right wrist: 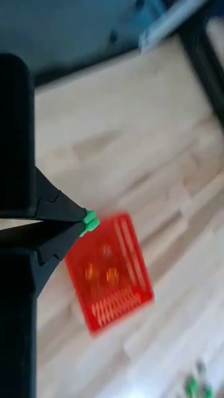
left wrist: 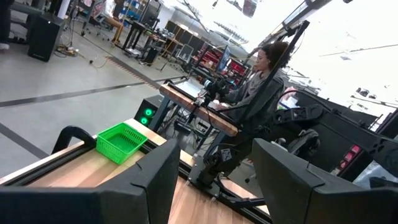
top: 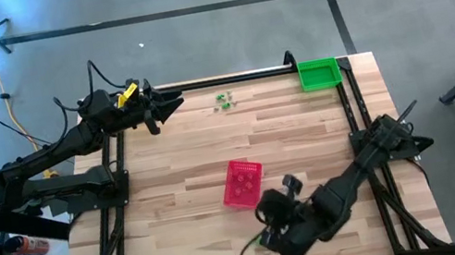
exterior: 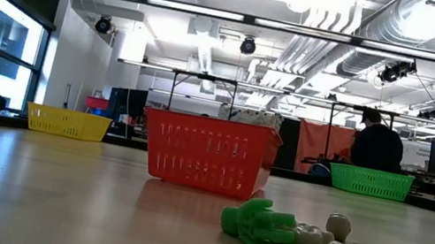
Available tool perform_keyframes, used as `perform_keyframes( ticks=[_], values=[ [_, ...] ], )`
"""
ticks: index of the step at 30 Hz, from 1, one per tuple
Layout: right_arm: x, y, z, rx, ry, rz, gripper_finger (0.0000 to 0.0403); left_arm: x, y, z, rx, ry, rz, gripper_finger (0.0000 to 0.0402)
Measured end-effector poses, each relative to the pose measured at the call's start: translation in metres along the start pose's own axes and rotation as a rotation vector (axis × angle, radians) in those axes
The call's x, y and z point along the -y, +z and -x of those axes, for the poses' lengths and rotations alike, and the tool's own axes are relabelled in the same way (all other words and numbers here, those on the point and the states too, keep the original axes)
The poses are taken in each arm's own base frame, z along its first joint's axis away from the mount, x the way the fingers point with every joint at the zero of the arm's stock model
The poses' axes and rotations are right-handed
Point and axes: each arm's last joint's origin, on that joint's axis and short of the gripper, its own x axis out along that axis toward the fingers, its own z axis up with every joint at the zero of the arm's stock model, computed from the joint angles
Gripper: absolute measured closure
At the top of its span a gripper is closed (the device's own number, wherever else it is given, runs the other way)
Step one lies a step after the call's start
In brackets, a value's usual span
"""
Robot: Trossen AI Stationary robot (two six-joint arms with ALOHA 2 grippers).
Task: Sort Halloween decoration
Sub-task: Put the green skeleton toy into the yellow bin
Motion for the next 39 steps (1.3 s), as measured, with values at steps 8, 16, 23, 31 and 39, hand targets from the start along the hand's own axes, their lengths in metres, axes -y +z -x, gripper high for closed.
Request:
perform_keyframes(
  ticks=[8,16,23,31,39],
  values=[
    [0.041,0.030,0.008,-0.088,-0.033,0.175,0.0403,0.000,0.000,0.000,0.004,-0.002,-0.001,0.0211],
    [0.134,0.011,0.002,-0.037,0.282,0.126,0.0403,0.002,0.003,0.000,0.026,-0.015,0.018,0.0211],
    [0.207,-0.002,-0.006,0.363,0.528,0.043,0.0403,0.003,0.005,0.000,0.049,-0.029,0.012,0.0211],
    [0.236,0.026,-0.012,0.683,0.643,0.166,0.0403,0.007,0.002,-0.001,0.038,-0.049,-0.045,0.0211],
    [0.234,0.082,-0.008,0.775,0.666,0.312,0.0403,0.019,-0.006,-0.004,0.012,-0.112,-0.312,0.0211]
  ],
)
